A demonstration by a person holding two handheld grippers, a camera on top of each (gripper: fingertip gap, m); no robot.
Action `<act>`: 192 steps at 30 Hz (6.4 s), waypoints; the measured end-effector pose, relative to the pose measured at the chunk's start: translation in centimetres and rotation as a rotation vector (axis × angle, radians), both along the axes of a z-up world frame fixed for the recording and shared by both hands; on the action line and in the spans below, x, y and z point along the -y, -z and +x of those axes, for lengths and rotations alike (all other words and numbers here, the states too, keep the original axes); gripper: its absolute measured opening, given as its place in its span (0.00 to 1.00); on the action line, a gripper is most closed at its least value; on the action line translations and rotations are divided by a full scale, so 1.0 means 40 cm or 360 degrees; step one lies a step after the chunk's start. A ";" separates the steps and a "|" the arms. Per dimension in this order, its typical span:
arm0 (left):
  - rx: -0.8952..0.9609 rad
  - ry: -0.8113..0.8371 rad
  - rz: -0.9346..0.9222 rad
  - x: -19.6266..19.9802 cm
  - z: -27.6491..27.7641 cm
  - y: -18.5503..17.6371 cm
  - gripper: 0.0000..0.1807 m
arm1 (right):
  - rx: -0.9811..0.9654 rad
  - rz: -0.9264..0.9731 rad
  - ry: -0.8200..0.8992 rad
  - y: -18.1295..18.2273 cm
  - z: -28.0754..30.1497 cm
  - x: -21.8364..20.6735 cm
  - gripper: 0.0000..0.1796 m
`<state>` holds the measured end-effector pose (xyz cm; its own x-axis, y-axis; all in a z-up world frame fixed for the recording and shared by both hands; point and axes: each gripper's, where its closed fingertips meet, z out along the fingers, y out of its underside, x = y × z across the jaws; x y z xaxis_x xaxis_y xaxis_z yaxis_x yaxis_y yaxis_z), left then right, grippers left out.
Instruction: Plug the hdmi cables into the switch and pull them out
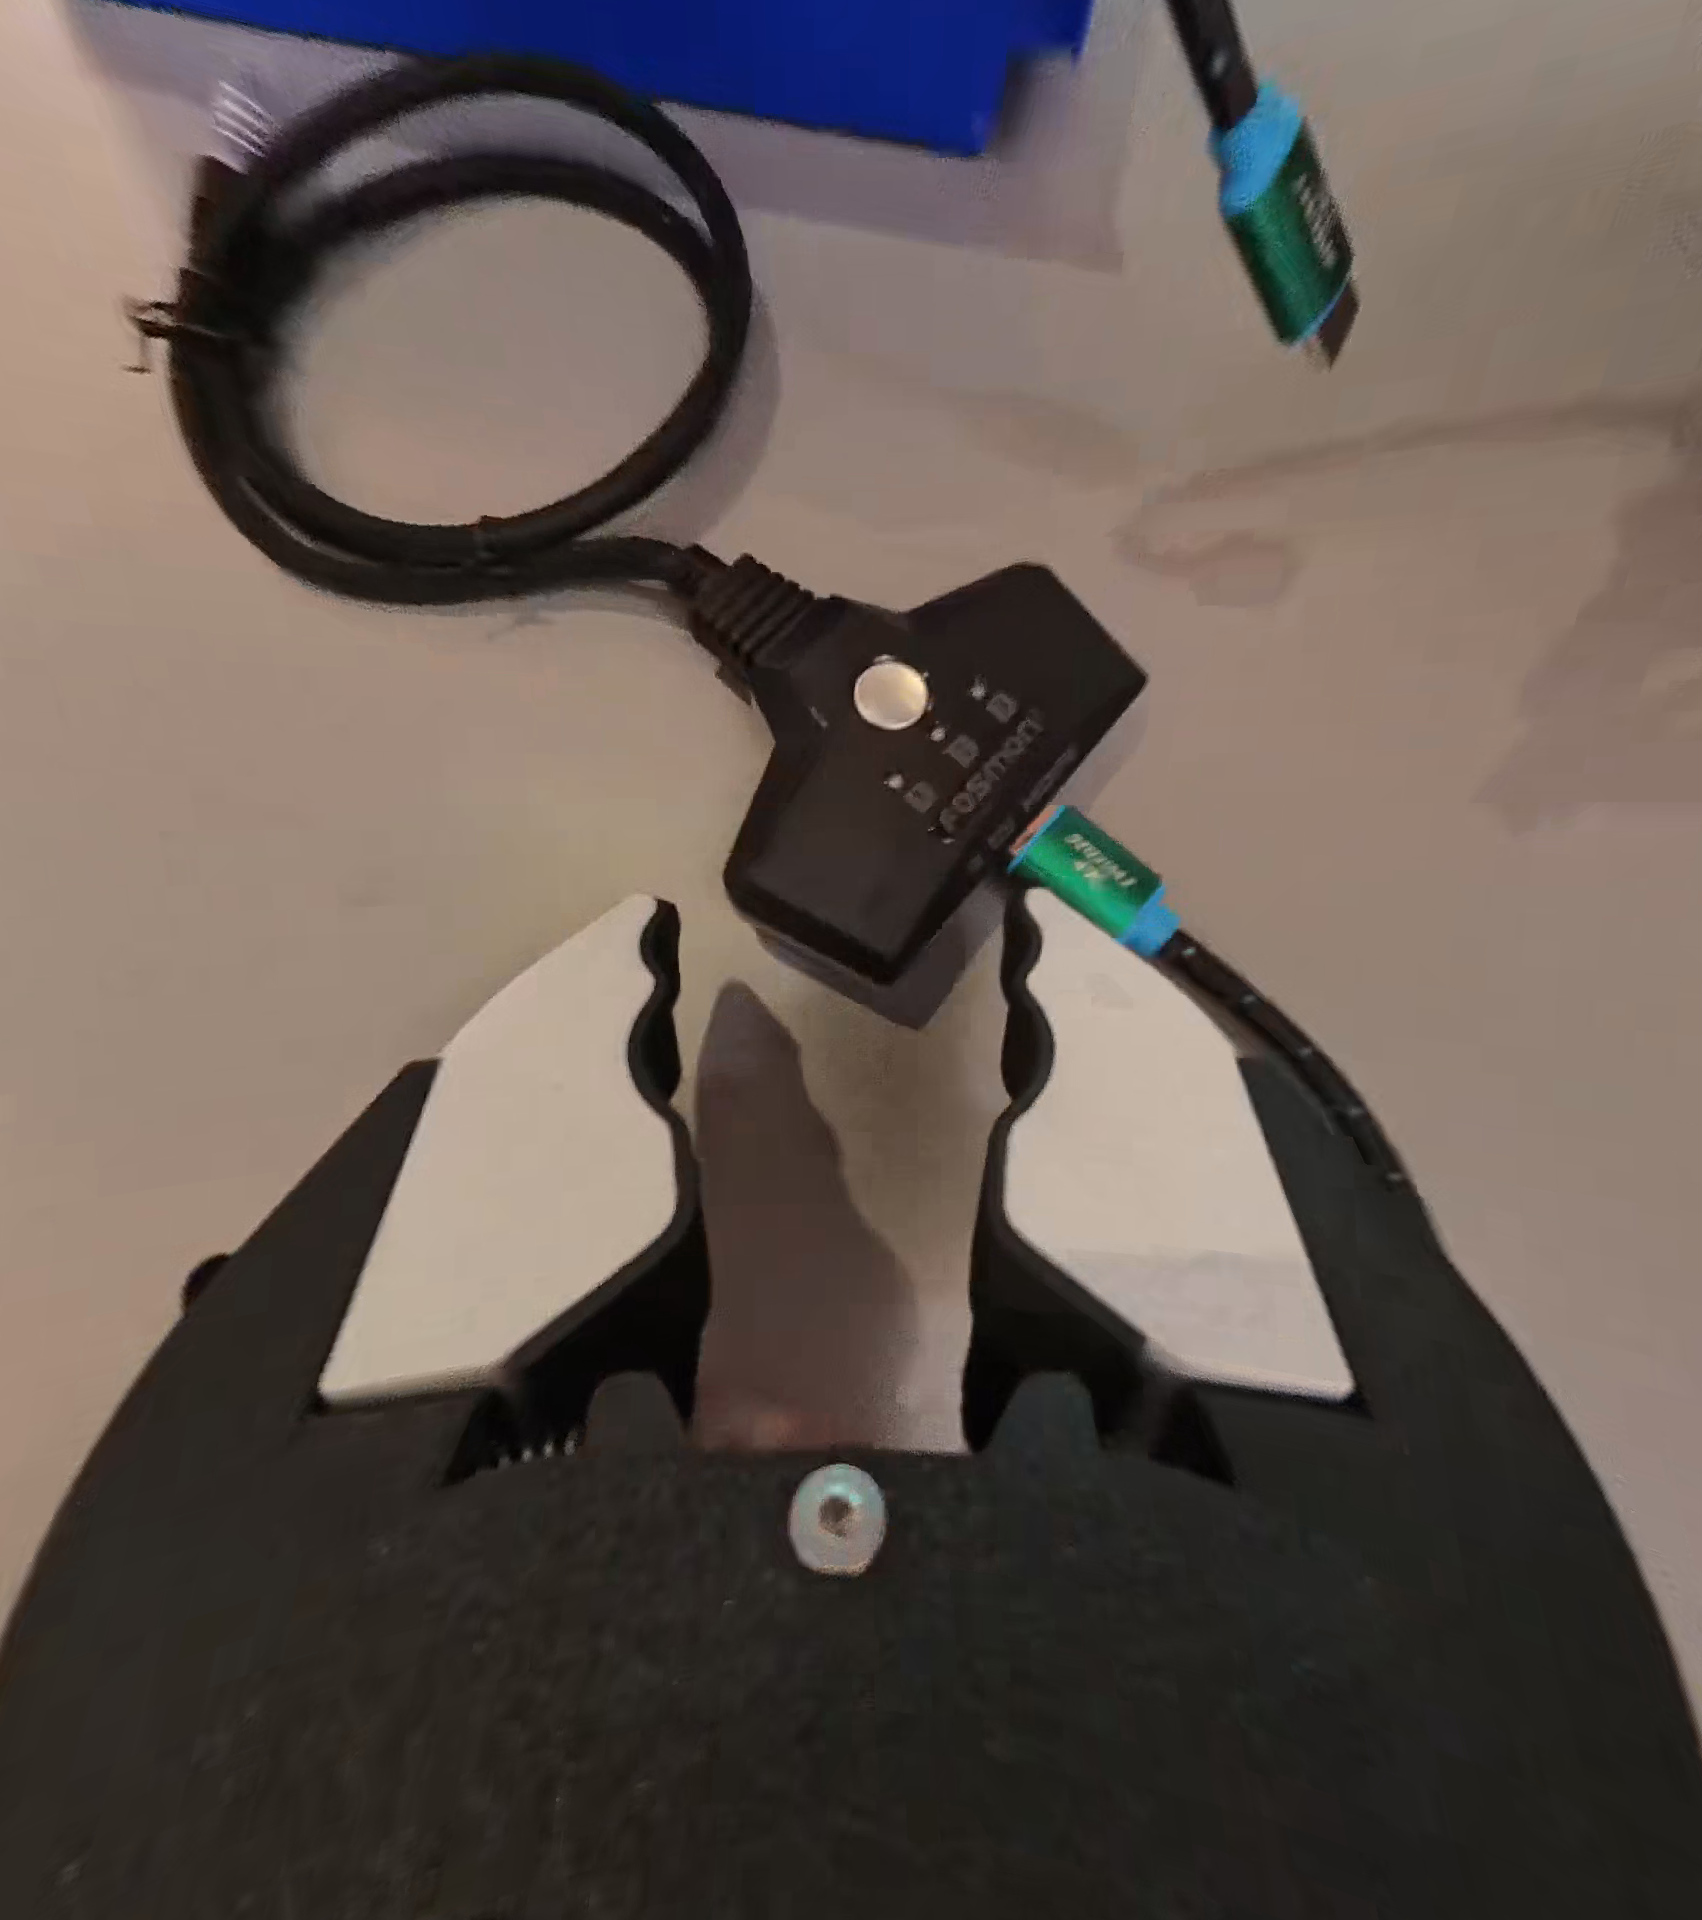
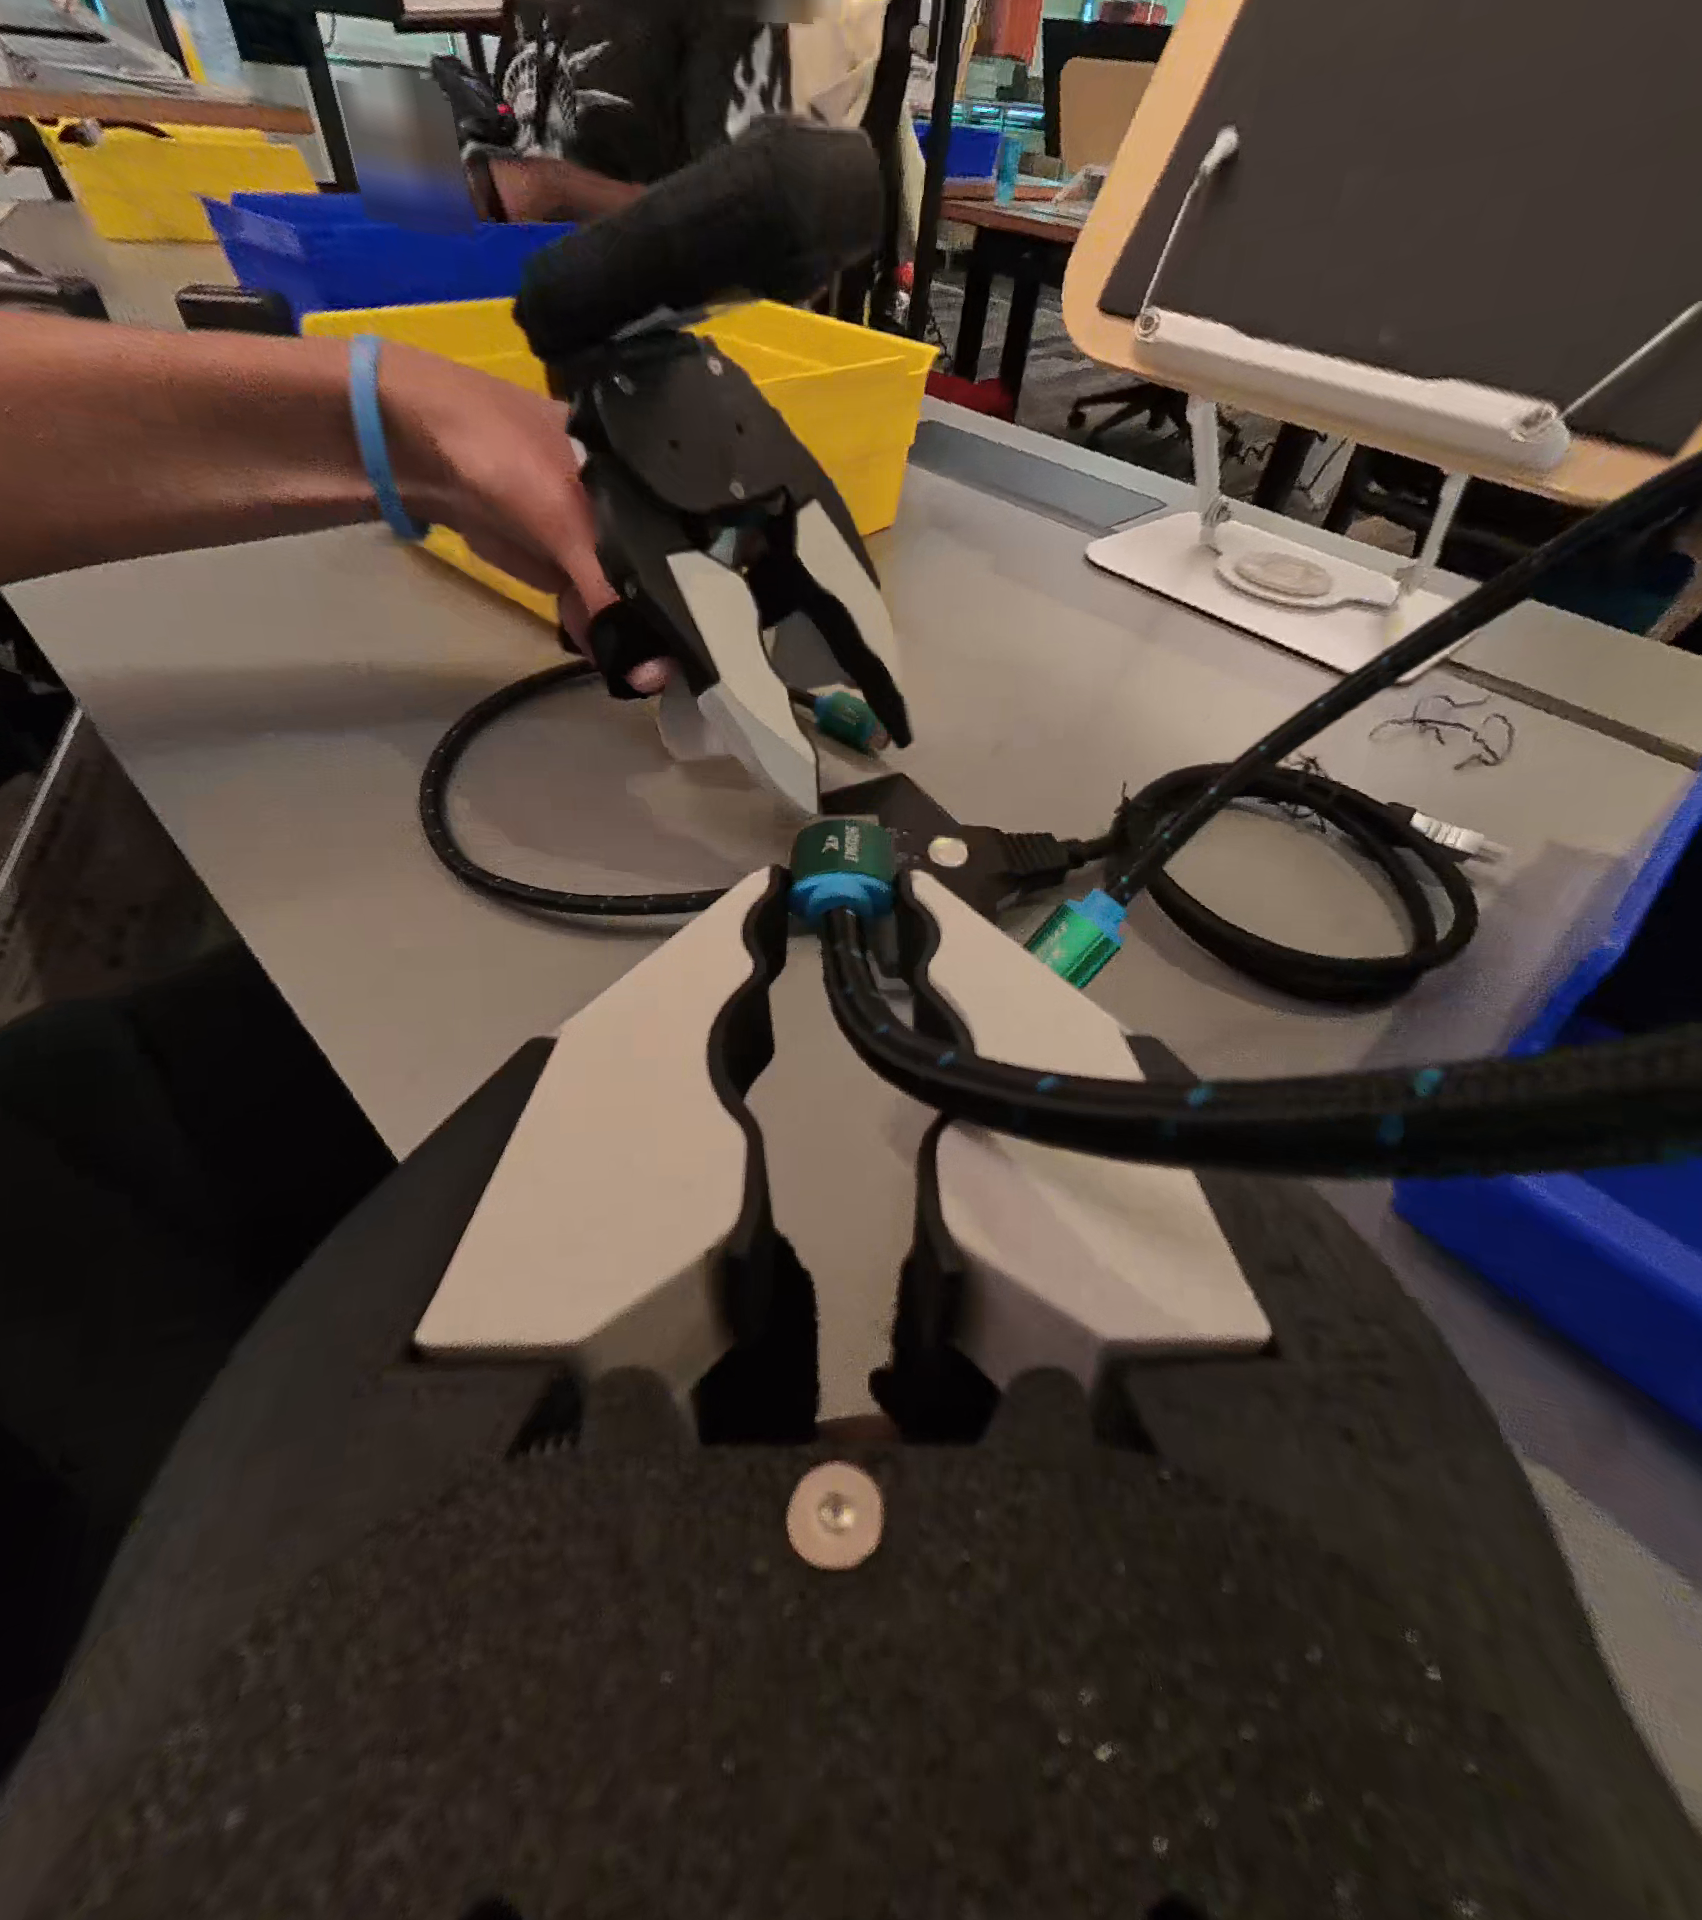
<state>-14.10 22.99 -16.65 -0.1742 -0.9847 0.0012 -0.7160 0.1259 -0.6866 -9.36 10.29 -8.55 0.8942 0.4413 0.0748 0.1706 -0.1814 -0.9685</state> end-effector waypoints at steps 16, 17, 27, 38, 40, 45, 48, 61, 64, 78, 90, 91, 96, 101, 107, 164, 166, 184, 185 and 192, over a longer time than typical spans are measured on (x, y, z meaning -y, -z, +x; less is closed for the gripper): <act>0.0070 0.0306 0.0094 0.030 0.064 0.056 0.29 | -0.0180 -0.0135 -0.0100 0.043 0.018 -0.024 0.11; 0.0105 0.0258 0.0088 0.033 0.074 0.050 0.29 | -0.0171 -0.0133 -0.0076 0.044 0.024 -0.028 0.11; 0.0602 -0.0592 0.0042 0.027 0.016 -0.232 0.27 | 0.0082 0.0129 0.0327 -0.041 0.048 -0.074 0.11; 0.0962 -0.1528 -0.0092 -0.001 -0.126 -0.189 0.27 | -0.0119 0.0003 0.0194 -0.049 -0.061 -0.233 0.11; 0.0951 -0.1517 -0.0082 0.009 -0.128 -0.166 0.27 | -0.0137 -0.0036 0.0154 -0.041 -0.065 -0.233 0.11; 0.0922 -0.1470 -0.0087 0.015 -0.113 -0.150 0.27 | -0.0076 -0.0083 0.0101 -0.012 -0.059 -0.229 0.11; 0.0928 -0.1414 -0.0146 0.025 -0.099 -0.149 0.27 | -0.0027 -0.0055 0.0053 -0.012 -0.056 -0.229 0.11; 0.0902 -0.1348 -0.0164 0.041 -0.081 -0.143 0.27 | -0.0057 -0.0076 0.0031 0.001 -0.054 -0.234 0.11; 0.0888 -0.1344 -0.0158 0.042 -0.080 -0.140 0.27 | -0.0048 -0.0068 0.0045 0.000 -0.051 -0.235 0.11; 0.0847 -0.1324 -0.0161 0.047 -0.078 -0.132 0.26 | -0.0080 -0.0133 -0.0027 0.012 -0.056 -0.230 0.11; 0.0829 -0.1284 -0.0130 0.045 -0.079 -0.123 0.26 | -0.0180 -0.0227 0.0040 0.034 -0.052 -0.239 0.11; 0.0829 -0.1289 -0.0148 0.044 -0.079 -0.121 0.26 | -0.0185 -0.0234 0.0034 0.036 -0.053 -0.240 0.11; 0.0844 -0.1330 -0.0180 0.032 -0.086 -0.118 0.26 | -0.0199 -0.0225 -0.0019 0.025 -0.052 -0.227 0.13; 0.0845 -0.1333 -0.0173 0.030 -0.088 -0.115 0.26 | -0.0175 -0.0207 0.0004 0.022 -0.047 -0.223 0.10; 0.0824 -0.1287 -0.0067 0.033 -0.087 -0.116 0.26 | -0.0082 -0.0207 0.0035 0.032 -0.044 -0.222 0.07; 0.0758 -0.1246 -0.0395 0.045 -0.079 -0.087 0.28 | -0.0041 -0.0167 -0.0020 0.053 -0.057 -0.221 0.06; 0.0768 -0.1223 -0.0383 0.044 -0.079 -0.090 0.28 | -0.0030 -0.0172 -0.0020 0.050 -0.057 -0.219 0.06; 0.1252 -0.1037 -0.1155 0.024 -0.137 -0.230 0.27 | -0.0362 -0.0081 -0.0324 0.002 -0.082 -0.212 0.31; 0.1330 -0.0985 -0.1266 0.027 -0.142 -0.249 0.27 | -0.0512 -0.0101 -0.0371 -0.018 -0.093 -0.217 0.33; 0.1622 -0.0805 -0.1632 0.047 -0.155 -0.304 0.27 | -0.1358 -0.0289 -0.0630 -0.140 -0.174 -0.249 0.50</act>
<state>-20.28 21.09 -4.48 -0.1794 -0.5888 0.7882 0.2786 -0.7988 -0.5333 -16.32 20.23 -2.95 0.3993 0.6638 -0.6324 -0.4986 -0.4217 -0.7574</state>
